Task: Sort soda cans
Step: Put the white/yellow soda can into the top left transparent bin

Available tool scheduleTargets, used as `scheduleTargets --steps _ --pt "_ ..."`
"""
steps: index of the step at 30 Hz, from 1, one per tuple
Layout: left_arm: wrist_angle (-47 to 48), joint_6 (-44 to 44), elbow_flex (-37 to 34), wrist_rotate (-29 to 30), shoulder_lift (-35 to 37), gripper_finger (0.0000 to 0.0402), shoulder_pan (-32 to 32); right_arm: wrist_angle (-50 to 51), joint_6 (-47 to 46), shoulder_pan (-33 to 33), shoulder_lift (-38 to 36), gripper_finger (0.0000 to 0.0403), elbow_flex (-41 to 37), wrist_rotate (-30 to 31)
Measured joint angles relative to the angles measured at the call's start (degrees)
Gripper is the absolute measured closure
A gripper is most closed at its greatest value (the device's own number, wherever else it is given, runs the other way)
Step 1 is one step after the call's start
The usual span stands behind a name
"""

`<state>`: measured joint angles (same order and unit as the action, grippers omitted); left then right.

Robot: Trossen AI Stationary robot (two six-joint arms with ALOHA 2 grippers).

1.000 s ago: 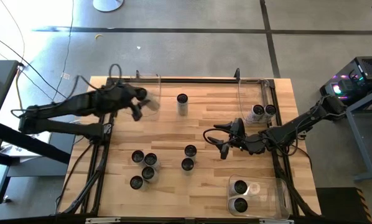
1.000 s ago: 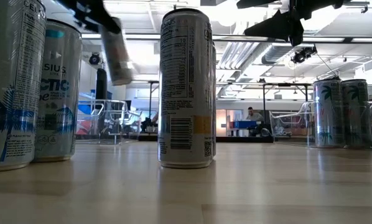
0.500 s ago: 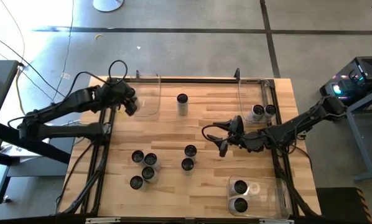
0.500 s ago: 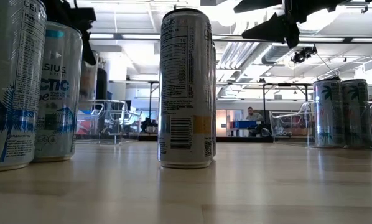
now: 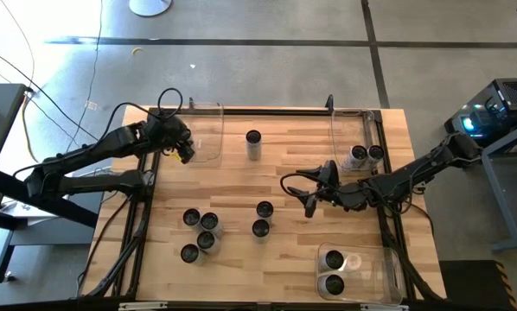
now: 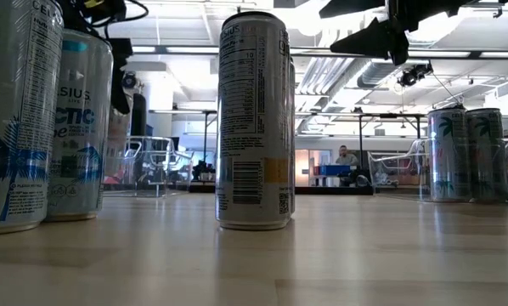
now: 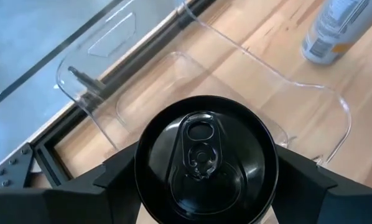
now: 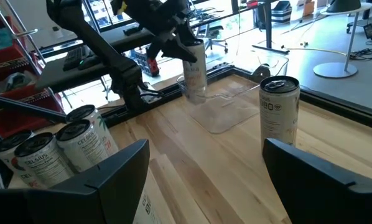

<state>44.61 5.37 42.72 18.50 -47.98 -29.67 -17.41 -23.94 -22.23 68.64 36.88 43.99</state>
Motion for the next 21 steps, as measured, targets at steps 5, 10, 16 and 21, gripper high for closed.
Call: scheduleTargets --steps 5,10,16,21 --pt "-0.74 -0.51 0.02 -0.41 0.01 0.0138 0.00 0.00 -0.10 0.45 0.00 0.0093 0.00 -0.02" --pt "0.27 -1.51 0.02 -3.56 -0.29 0.0137 0.10 0.00 -0.18 0.45 0.00 0.0093 0.00 -0.02" --pt "0.18 -2.46 0.02 -3.39 -0.29 0.0136 0.04 0.01 -0.06 0.45 0.00 0.0093 0.00 -0.02" --pt "0.23 -2.51 0.02 -3.69 -0.29 0.0136 0.07 0.02 -0.04 0.45 0.00 0.0093 0.00 0.00"
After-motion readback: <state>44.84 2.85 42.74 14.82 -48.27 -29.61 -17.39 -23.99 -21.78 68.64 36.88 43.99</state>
